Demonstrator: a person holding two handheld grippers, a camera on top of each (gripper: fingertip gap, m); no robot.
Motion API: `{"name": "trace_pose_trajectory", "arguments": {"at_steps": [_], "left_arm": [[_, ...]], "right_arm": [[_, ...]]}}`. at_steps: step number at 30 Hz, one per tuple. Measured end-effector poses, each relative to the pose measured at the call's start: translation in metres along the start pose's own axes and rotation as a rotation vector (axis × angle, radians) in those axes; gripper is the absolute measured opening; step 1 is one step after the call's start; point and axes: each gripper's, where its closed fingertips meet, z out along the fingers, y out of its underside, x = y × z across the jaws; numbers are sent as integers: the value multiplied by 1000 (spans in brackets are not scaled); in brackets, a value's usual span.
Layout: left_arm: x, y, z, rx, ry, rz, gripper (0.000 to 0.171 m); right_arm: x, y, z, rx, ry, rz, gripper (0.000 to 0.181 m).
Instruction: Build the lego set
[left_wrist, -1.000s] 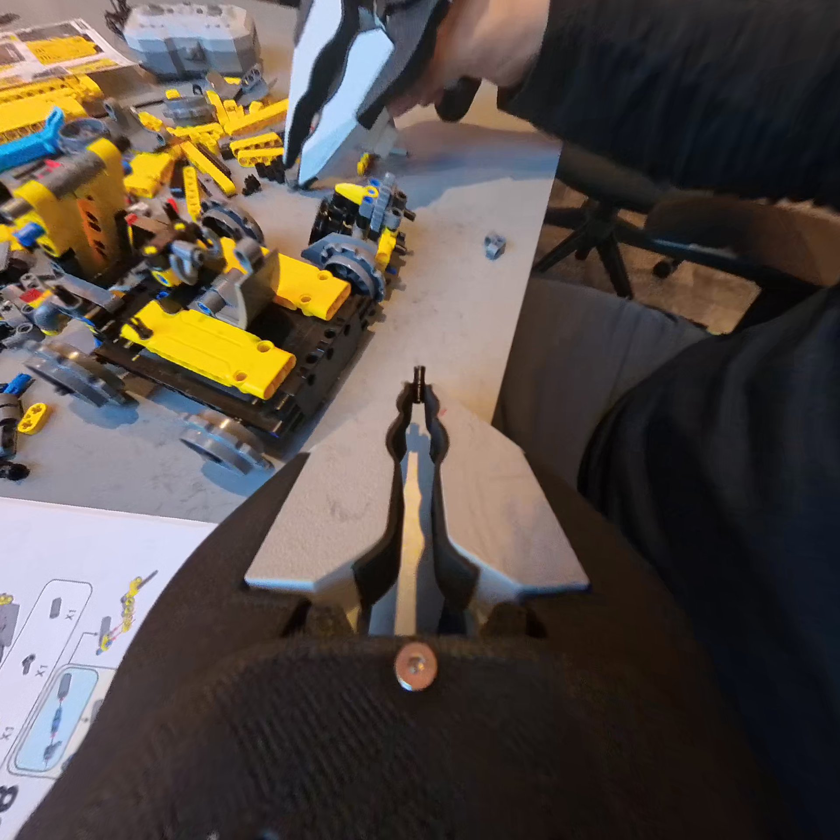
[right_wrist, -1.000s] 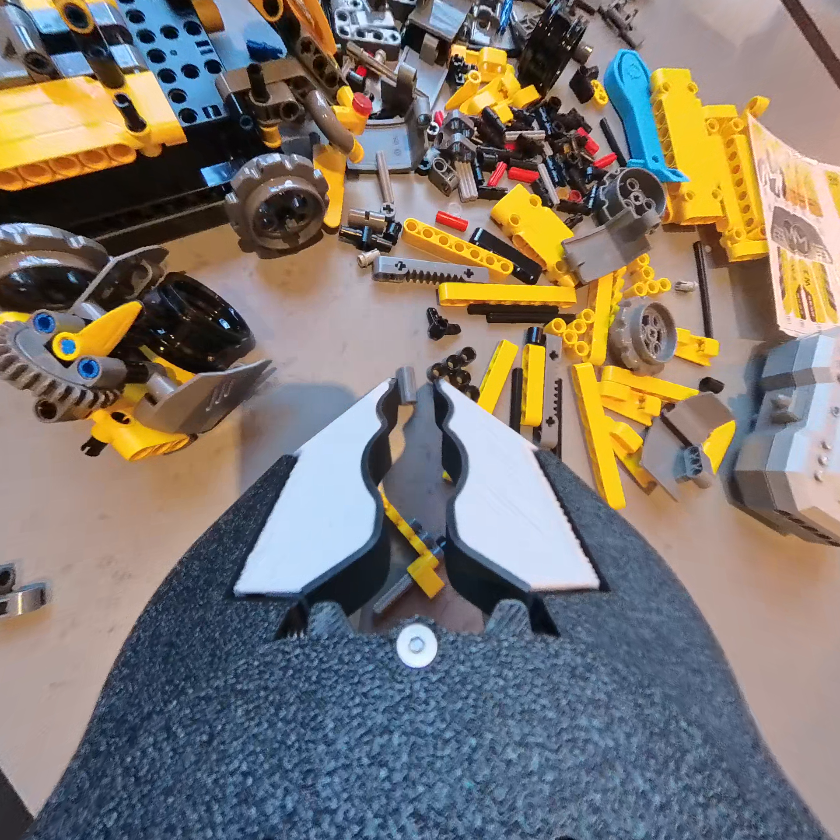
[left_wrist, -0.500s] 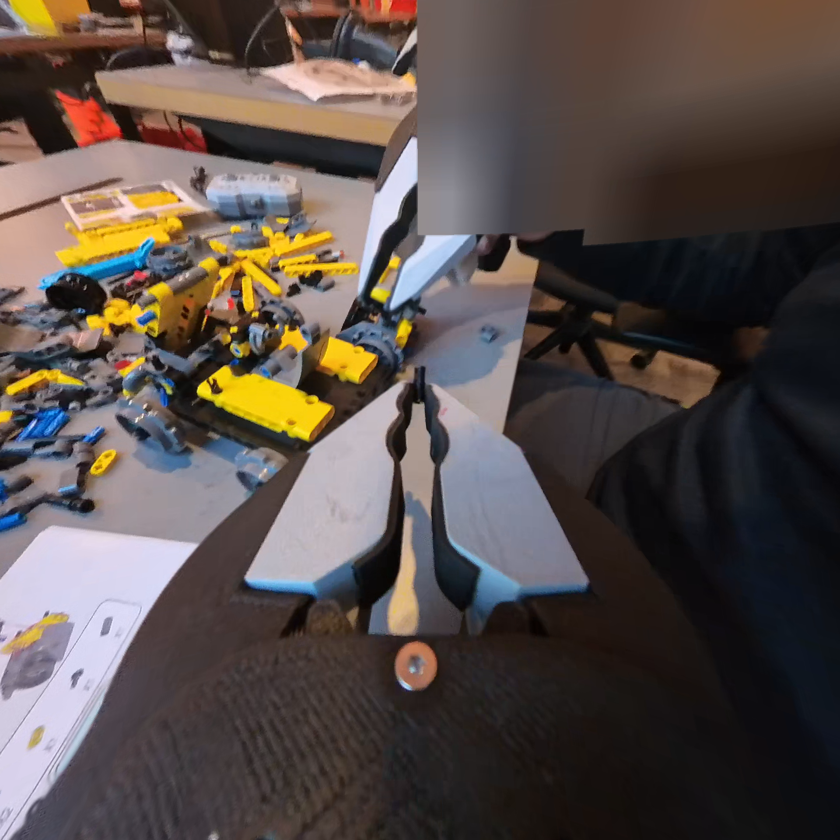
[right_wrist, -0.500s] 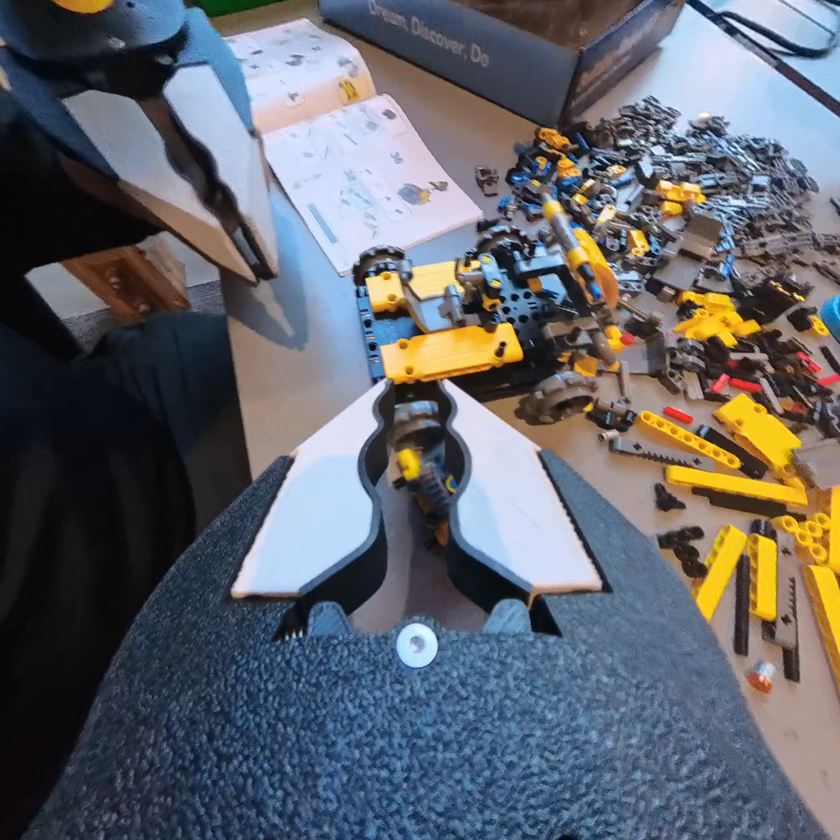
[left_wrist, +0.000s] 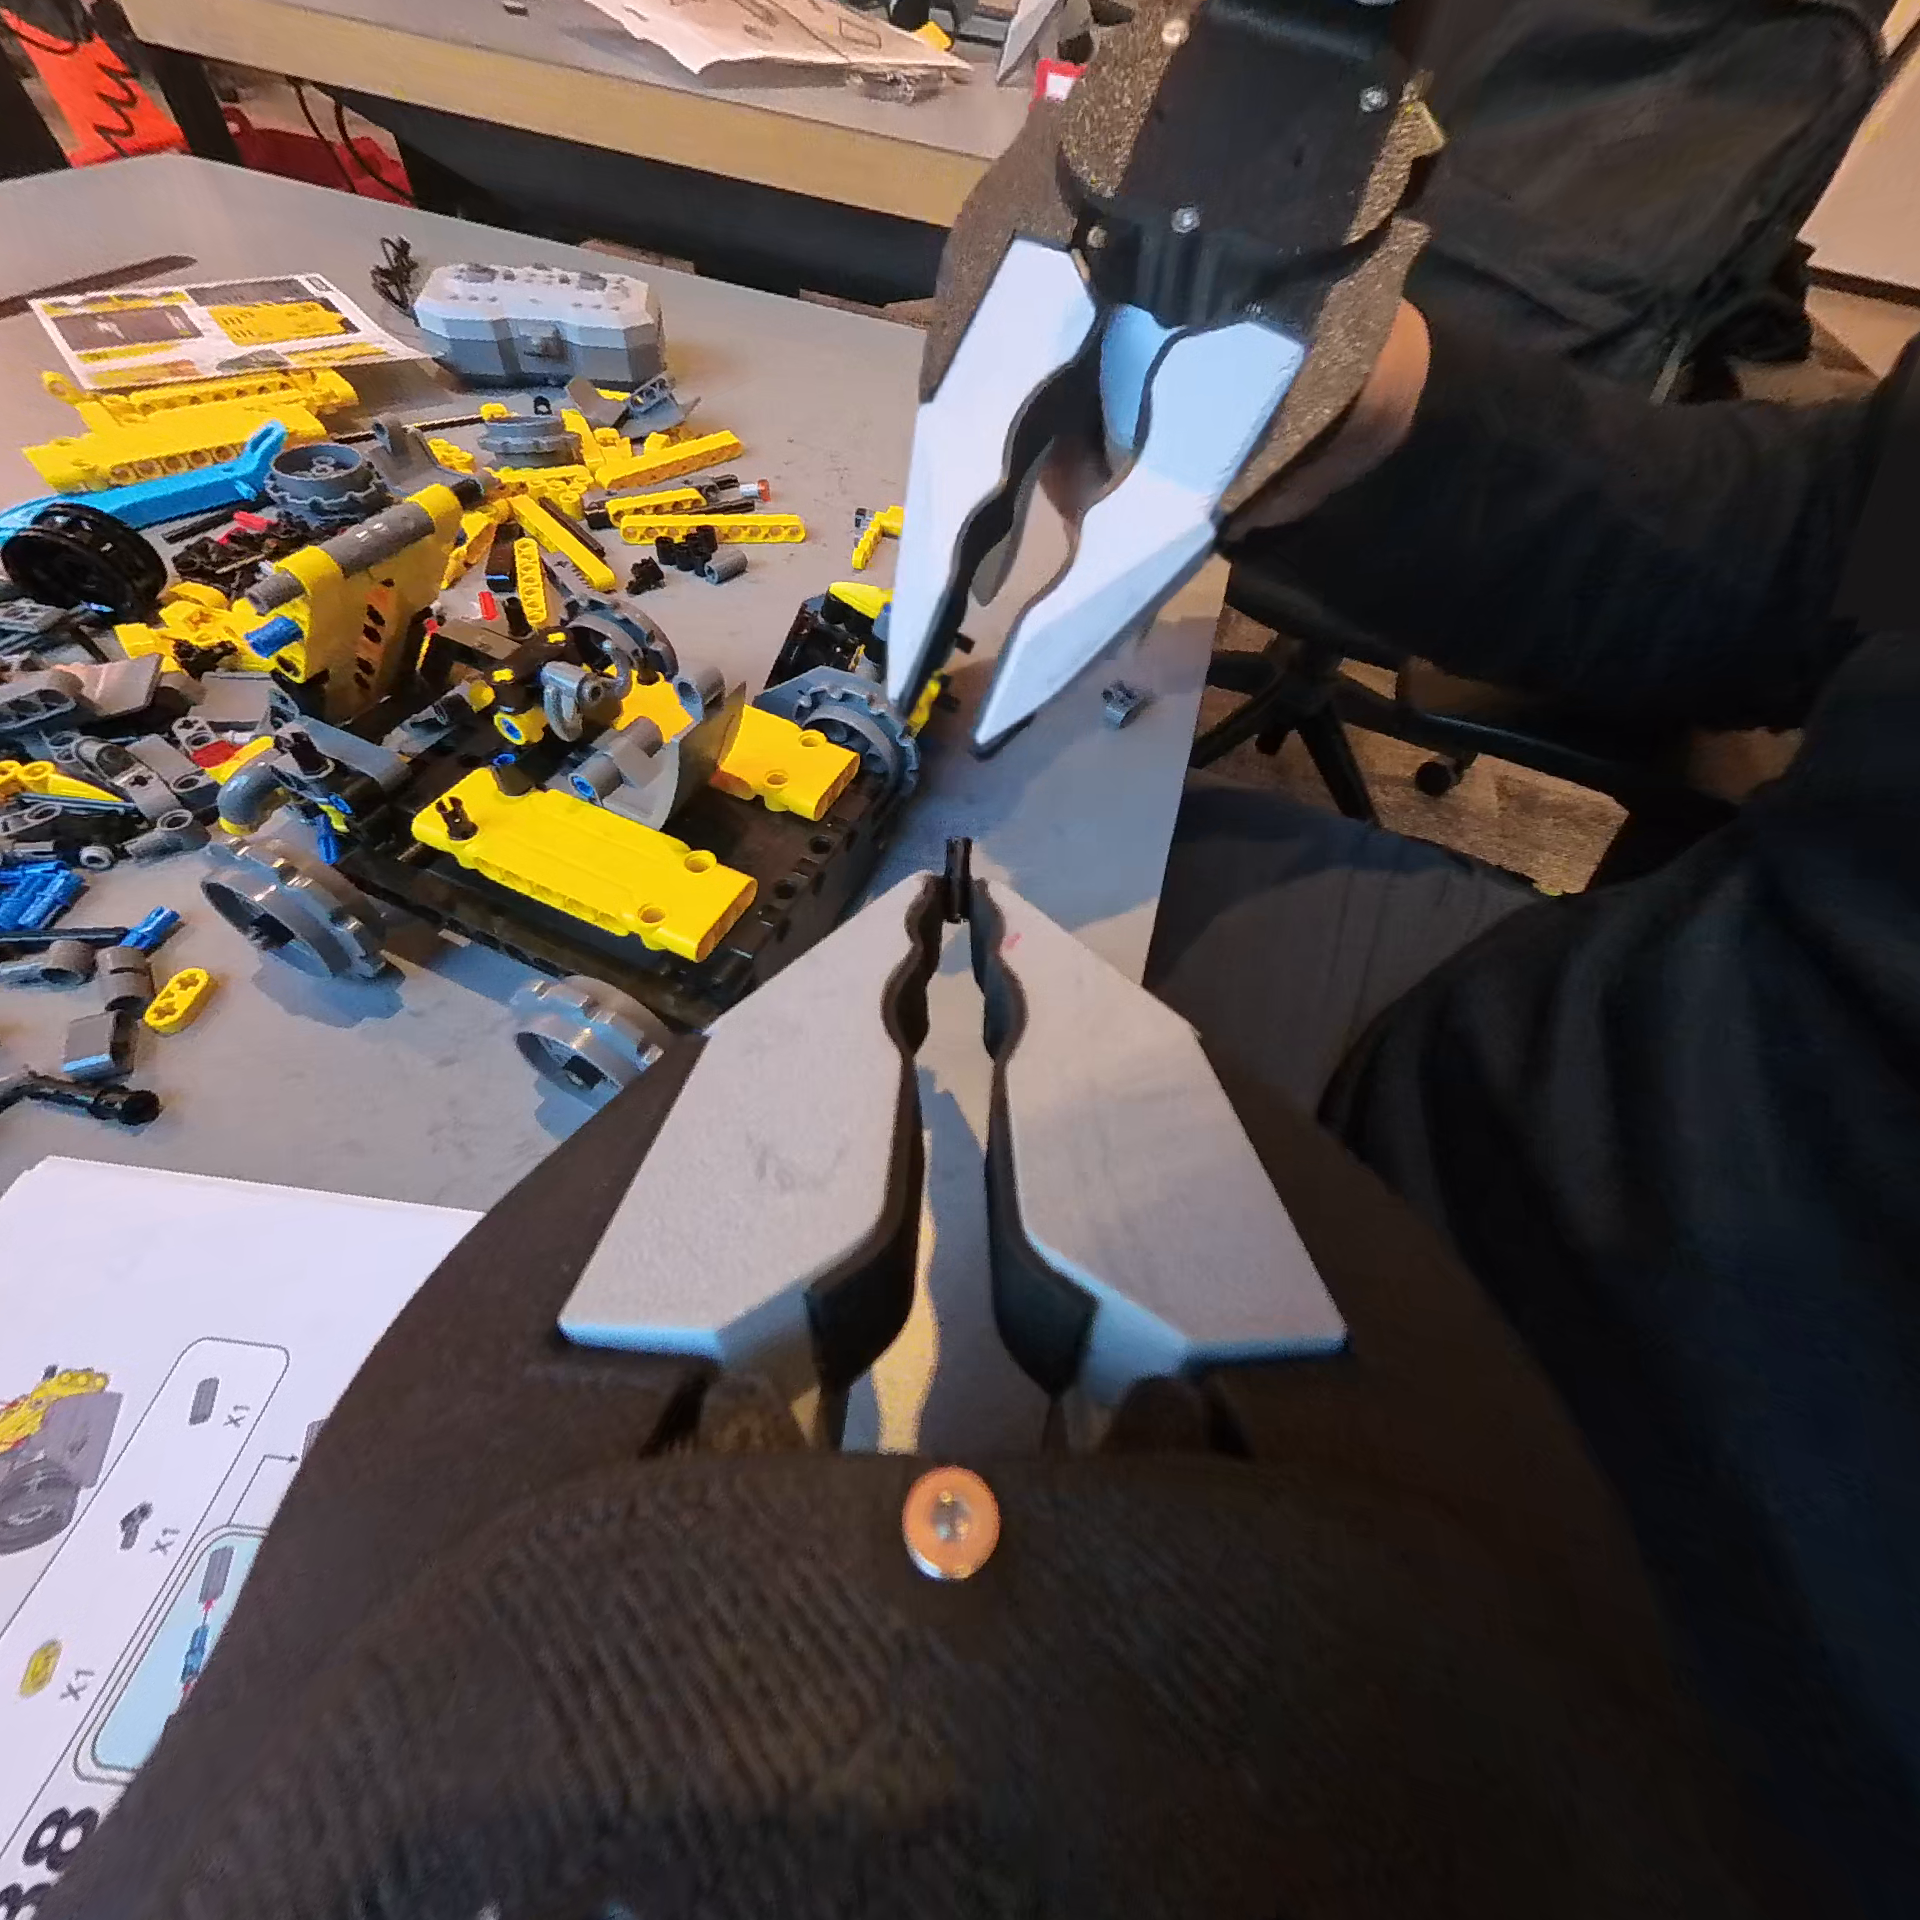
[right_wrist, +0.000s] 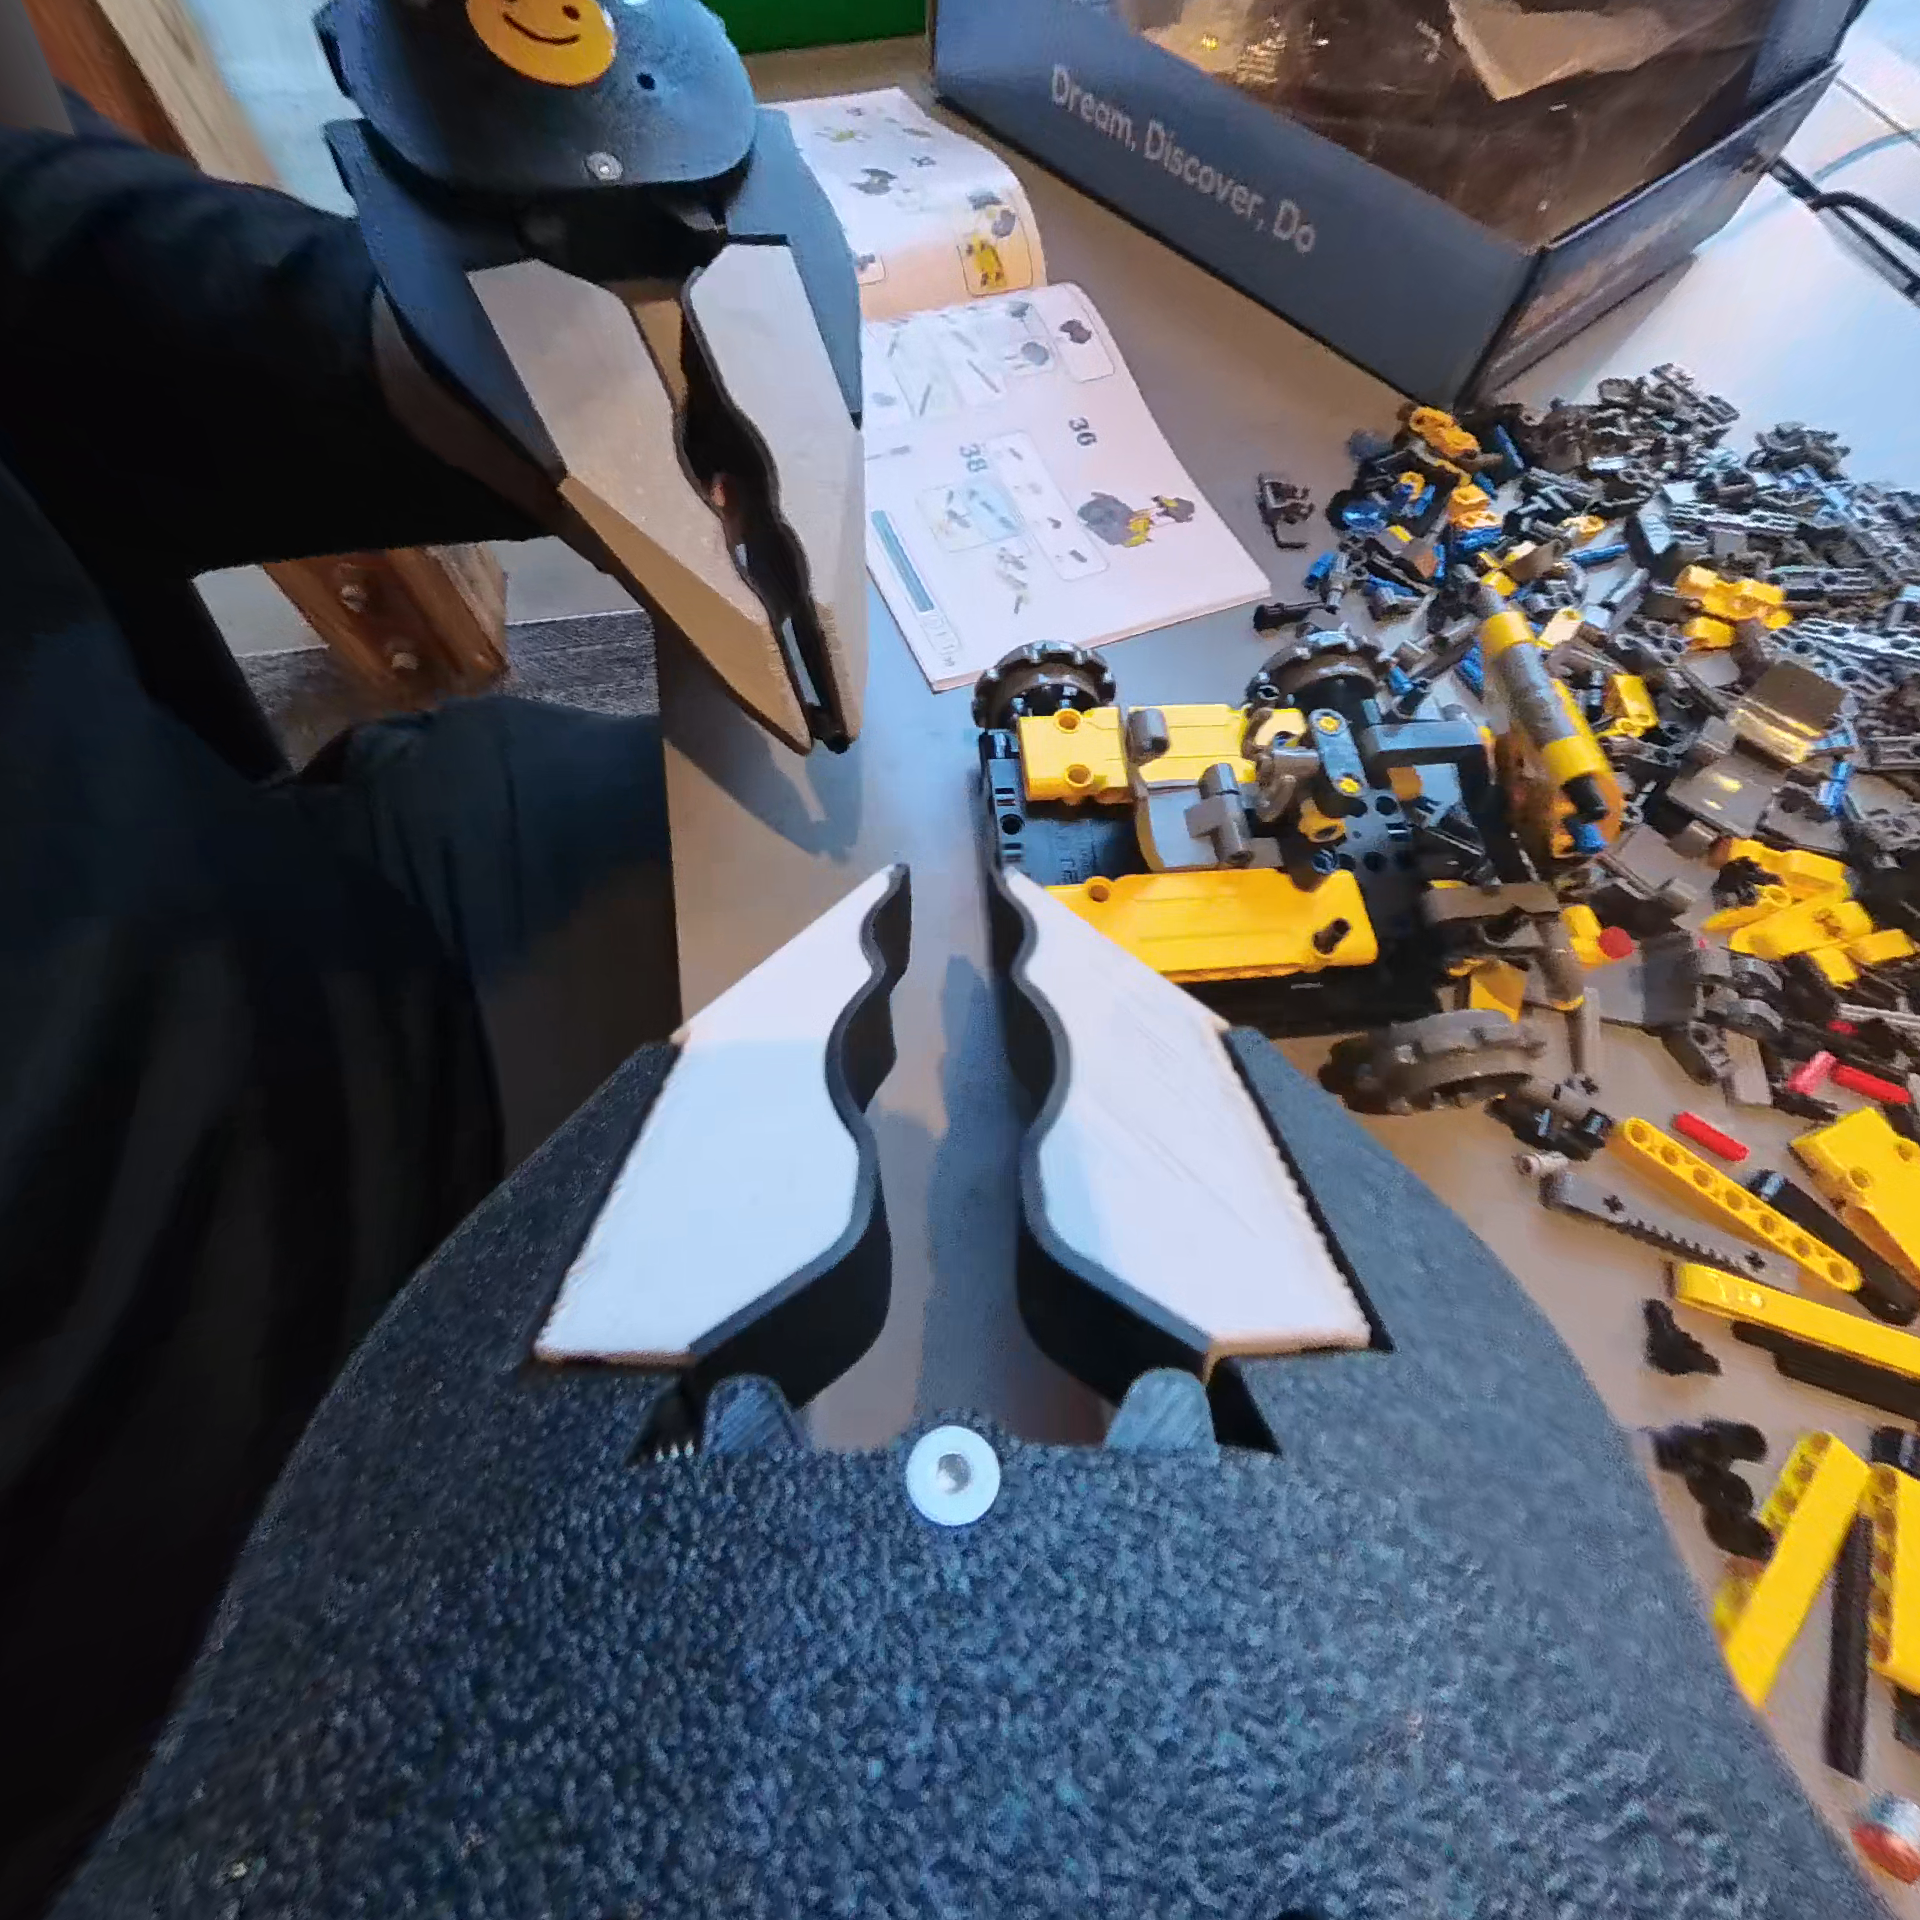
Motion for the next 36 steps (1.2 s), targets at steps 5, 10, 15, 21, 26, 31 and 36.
{"name": "trace_pose_trajectory", "arguments": {"at_steps": [5,10,15,21,26,31,36], "left_arm": [[2,3,3,-28,-6,24,4],[3,2,5,-23,-6,29,3],[4,2,5,-25,-18,52,3],[2,5,0,-30,-56,82,3],[1,8,-10,-13,-65,62,3],[-1,9,-15,2,-58,19,3],[-1,9,-15,-1,-58,17,3]], "right_arm": [[26,-18,-17,55,84,13,9],[100,-50,-17,-27,123,-59,8],[173,-64,50,-301,40,-238,10],[184,-30,131,-532,-163,-390,8],[185,-22,146,-584,-209,-451,8],[187,-15,152,-612,-240,-475,8],[185,-17,155,-607,-259,-473,7]]}}
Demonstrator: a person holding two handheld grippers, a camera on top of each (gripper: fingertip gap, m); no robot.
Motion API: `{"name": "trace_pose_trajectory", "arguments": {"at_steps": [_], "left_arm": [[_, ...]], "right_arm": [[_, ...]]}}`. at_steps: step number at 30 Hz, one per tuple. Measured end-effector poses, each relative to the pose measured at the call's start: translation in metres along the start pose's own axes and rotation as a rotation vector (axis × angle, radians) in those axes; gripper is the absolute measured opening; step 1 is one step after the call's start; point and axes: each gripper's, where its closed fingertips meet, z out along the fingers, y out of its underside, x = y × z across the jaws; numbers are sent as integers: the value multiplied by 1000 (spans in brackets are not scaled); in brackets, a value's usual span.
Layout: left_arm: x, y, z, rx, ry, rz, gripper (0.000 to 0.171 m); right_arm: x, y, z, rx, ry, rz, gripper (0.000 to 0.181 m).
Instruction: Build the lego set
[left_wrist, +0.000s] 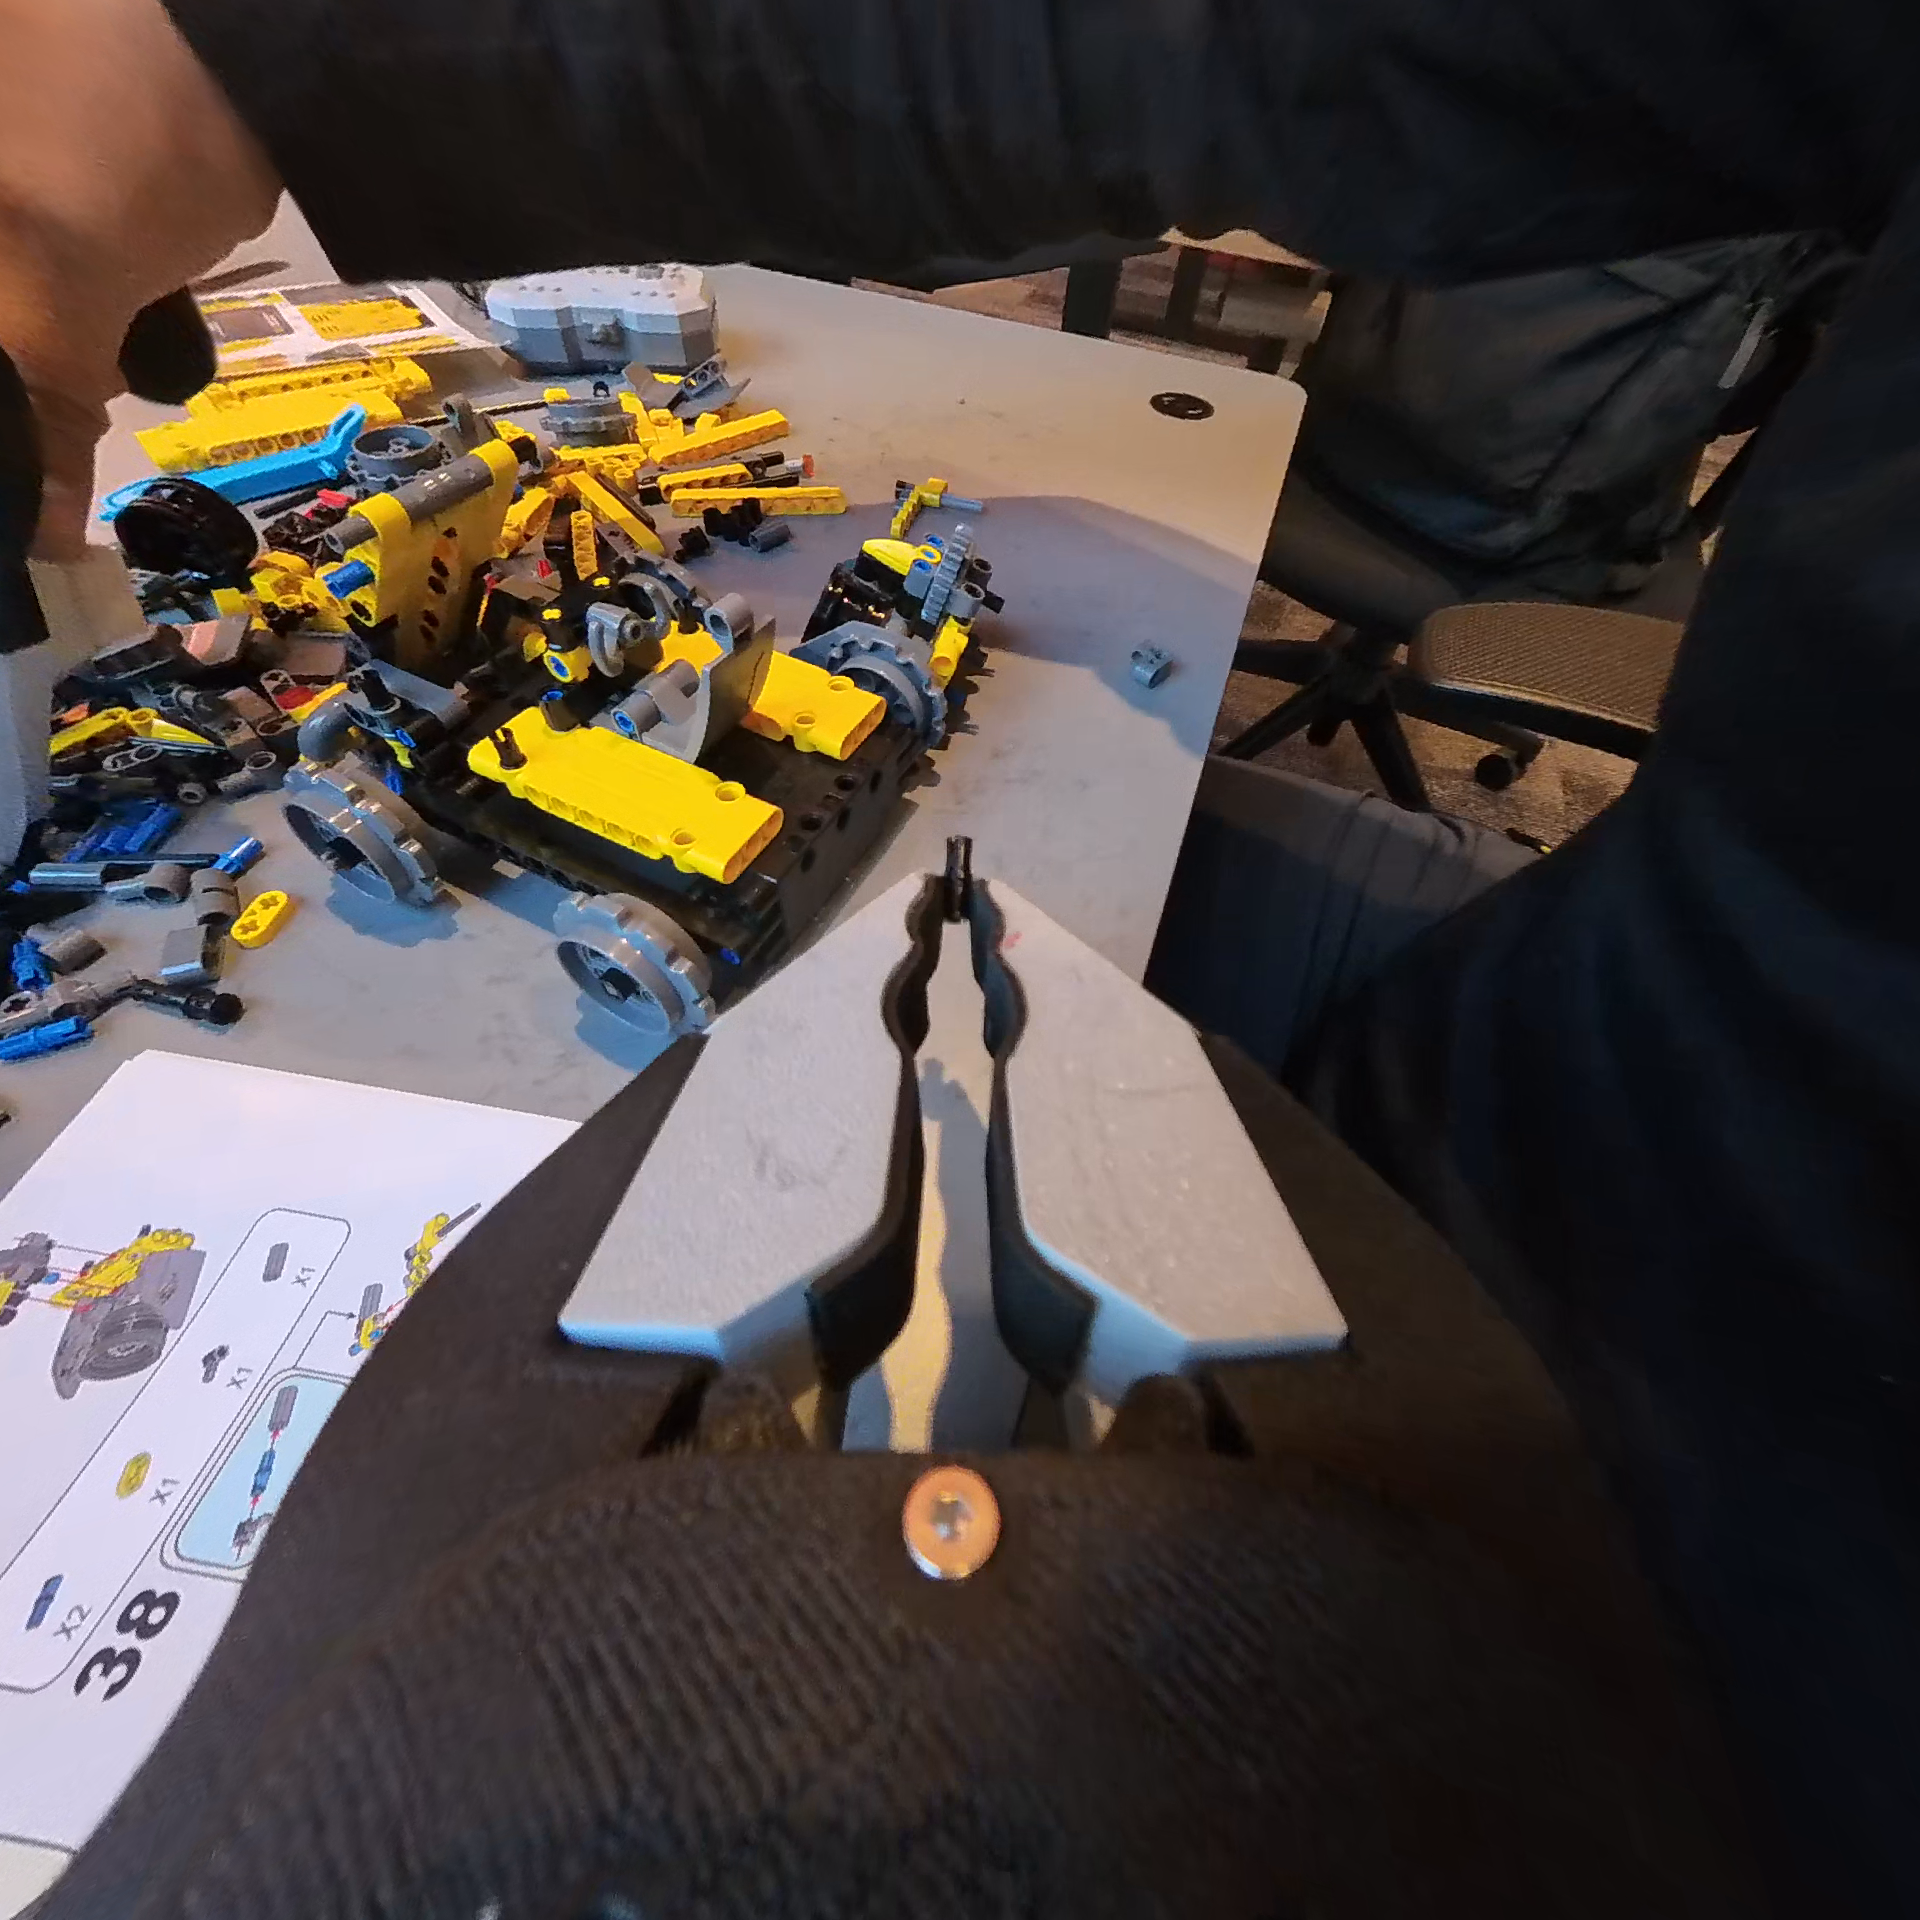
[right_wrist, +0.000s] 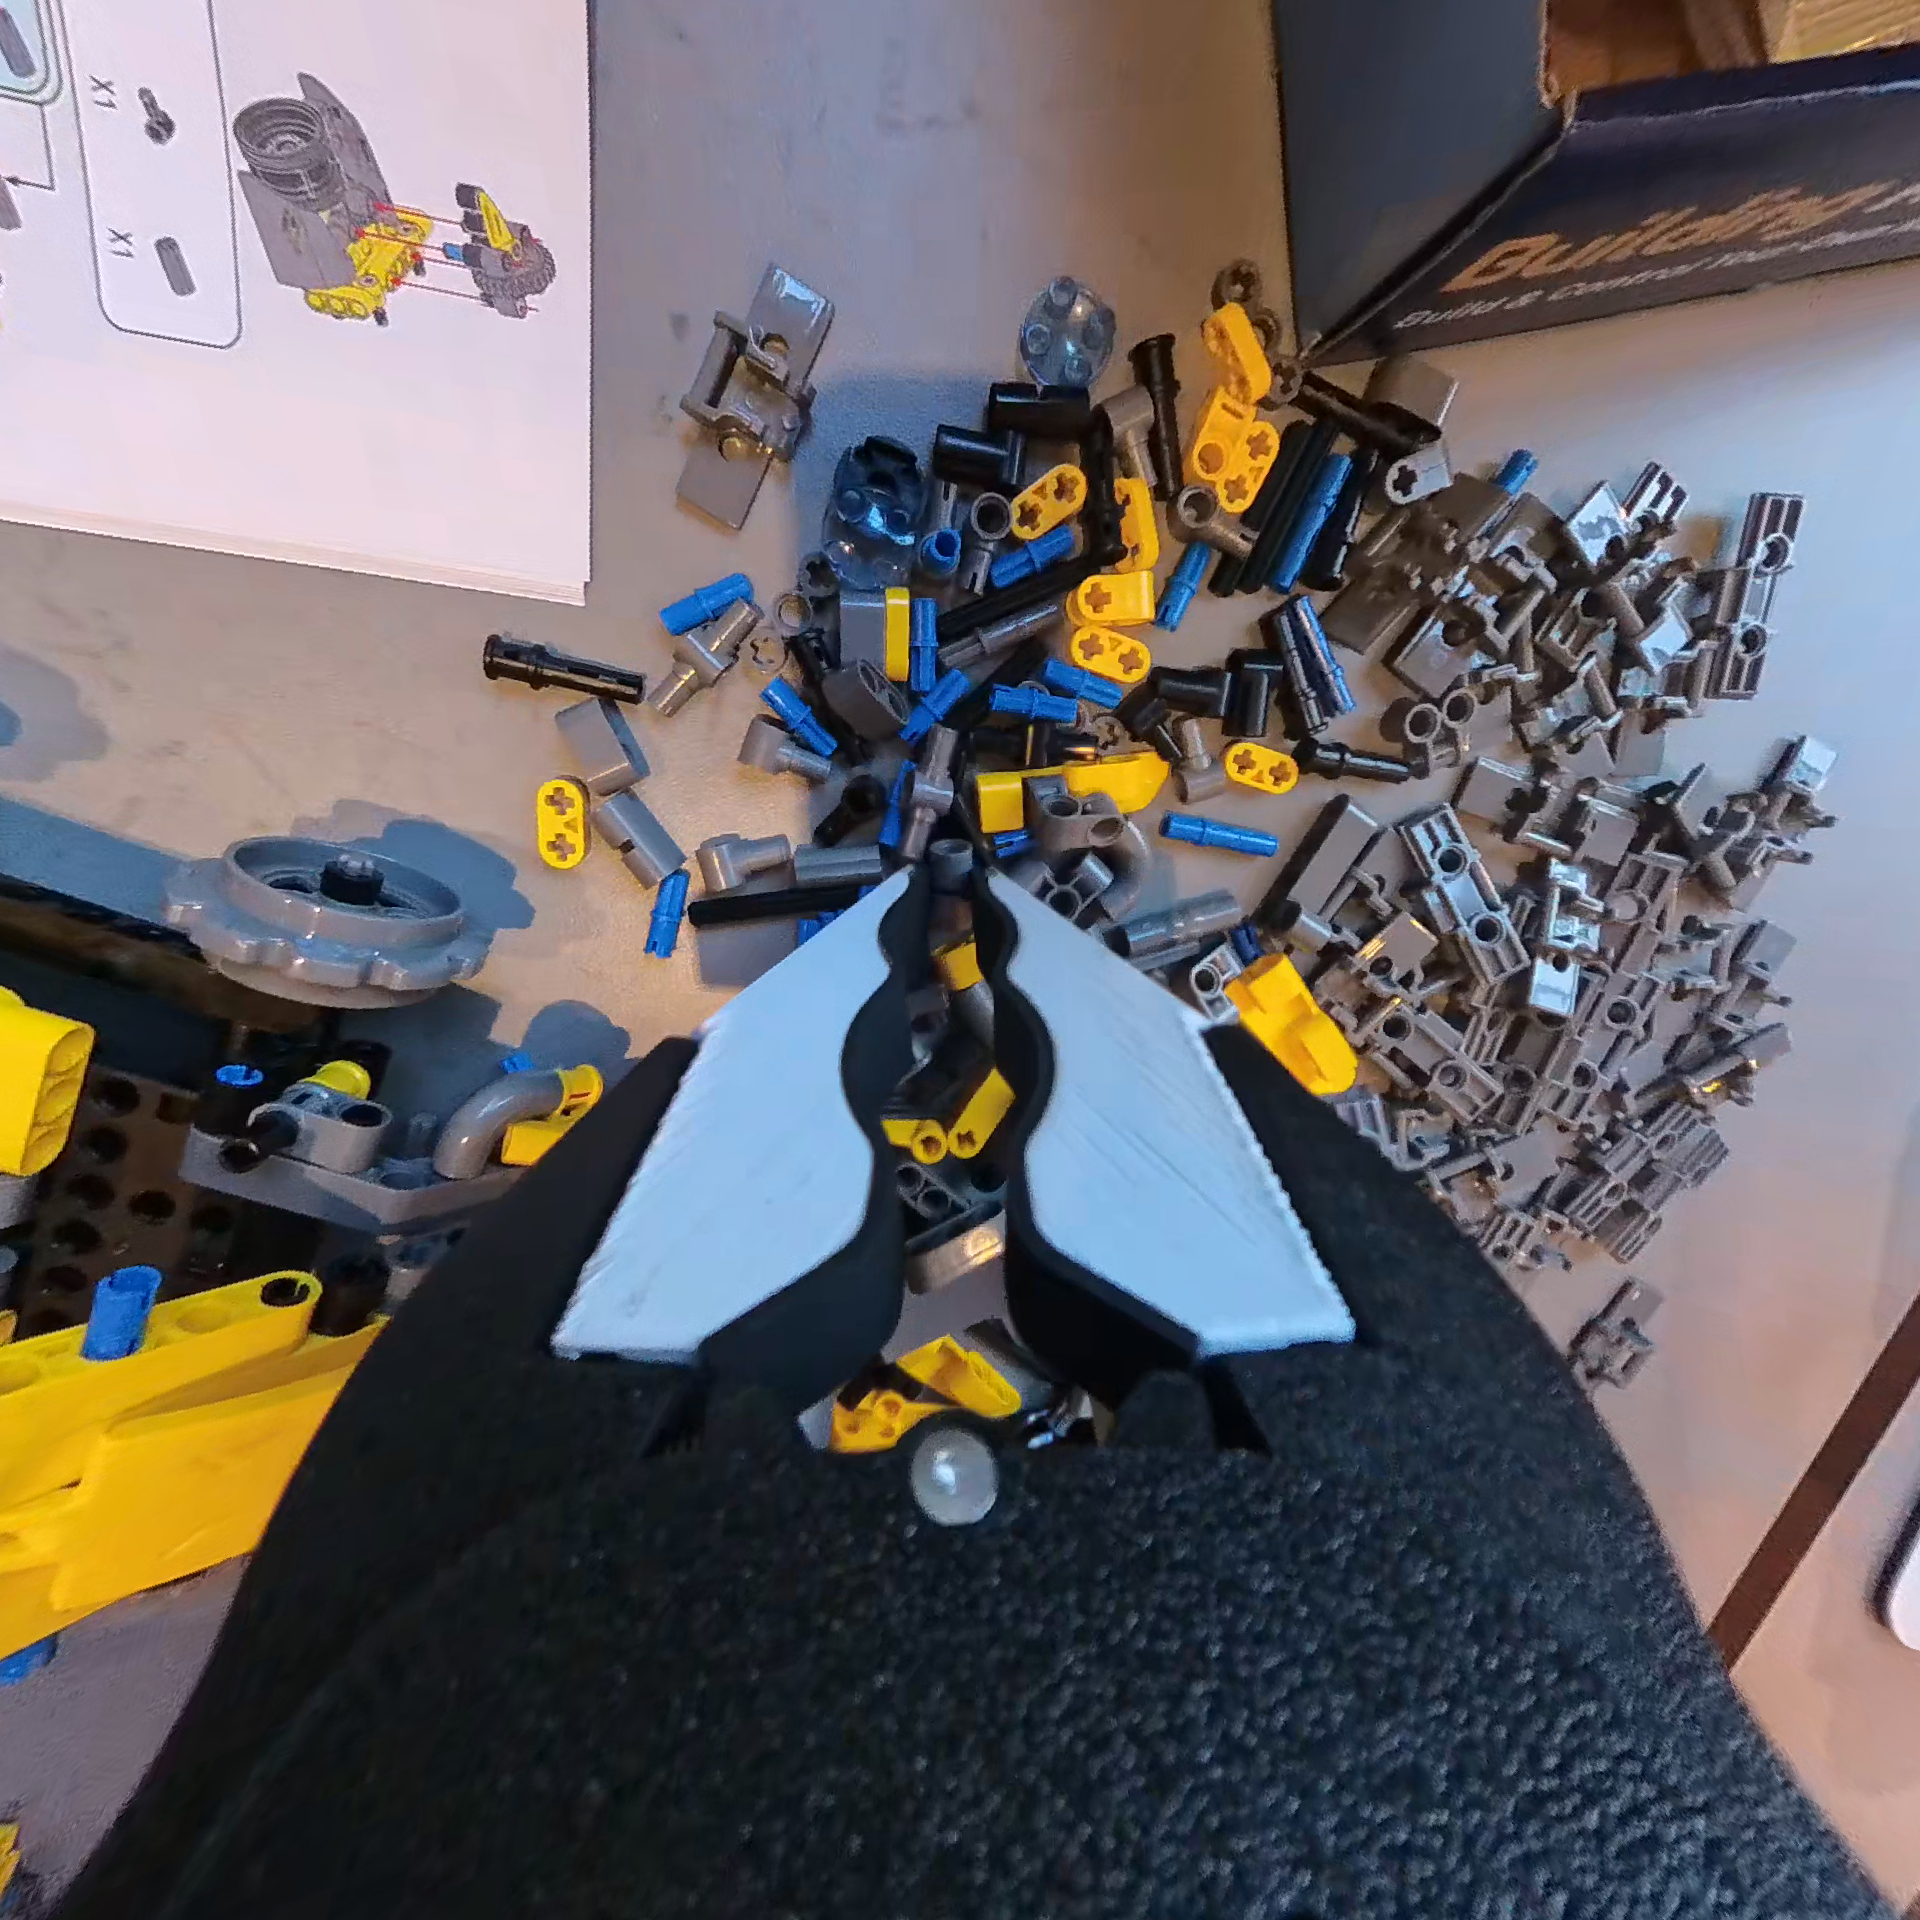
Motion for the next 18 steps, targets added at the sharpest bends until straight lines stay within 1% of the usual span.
{"name": "trace_pose_trajectory", "arguments": {"at_steps": [2,4,7,9,11,13,15,18], "left_arm": [[0,1,0,-2,-3,5,3],[1,1,0,-5,-10,13,3],[4,4,2,-16,-15,27,3],[9,6,4,-24,-10,36,3],[15,9,7,-37,2,47,3],[21,12,10,-61,11,65,3],[25,15,13,-78,15,79,4],[28,19,15,-98,26,73,4]], "right_arm": [[0,0,-5,5,18,2,7],[0,-2,-19,24,53,14,6],[-7,-5,-56,75,124,49,7],[-25,-10,-88,125,172,73,7],[-56,-15,-117,182,191,91,7],[-96,-16,-136,220,181,116,7],[-135,-13,-141,226,171,135,7],[-187,-6,-130,240,132,192,7]]}}
